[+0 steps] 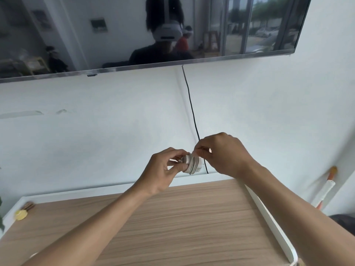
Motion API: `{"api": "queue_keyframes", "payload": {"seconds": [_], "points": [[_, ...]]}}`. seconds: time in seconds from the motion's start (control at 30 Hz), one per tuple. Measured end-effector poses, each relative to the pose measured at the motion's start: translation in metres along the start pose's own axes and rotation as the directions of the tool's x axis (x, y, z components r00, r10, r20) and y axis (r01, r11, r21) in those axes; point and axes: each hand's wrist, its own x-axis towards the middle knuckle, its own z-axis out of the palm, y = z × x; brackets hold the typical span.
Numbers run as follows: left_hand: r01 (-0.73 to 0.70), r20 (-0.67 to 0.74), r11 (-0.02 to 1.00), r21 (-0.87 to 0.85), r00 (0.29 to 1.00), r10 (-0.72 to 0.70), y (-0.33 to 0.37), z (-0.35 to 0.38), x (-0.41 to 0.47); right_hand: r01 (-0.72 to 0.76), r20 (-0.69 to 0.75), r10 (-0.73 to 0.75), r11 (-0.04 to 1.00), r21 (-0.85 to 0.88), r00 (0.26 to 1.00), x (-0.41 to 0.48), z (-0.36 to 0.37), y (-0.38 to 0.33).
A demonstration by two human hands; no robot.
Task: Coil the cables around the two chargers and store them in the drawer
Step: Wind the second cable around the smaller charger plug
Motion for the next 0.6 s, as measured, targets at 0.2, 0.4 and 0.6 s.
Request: {"api": "queue_keyframes", "payload": {"seconds": [0.2,0.4,0.6], "points": [[0.032,0.154,0.999,-0.042,0.988,-0.025,0.006,-0.008,0.0,-0.082,0.073,0.063,0.947,0.31,0.995,0.003,0.002,0.012],[0.101,0.226,0.954,-0.283,0.974,-0.036,0.017,-0.015,0.0,-0.073,0.067,0.043,0.826,0.559,0.997,-0.002,0.022,0.022],[0.233,0.151,0.784,-0.576,0.972,-0.178,0.024,-0.011,0.003,-0.132,0.025,0.146,0.789,0.6,0.989,-0.022,0.051,0.016]]}}
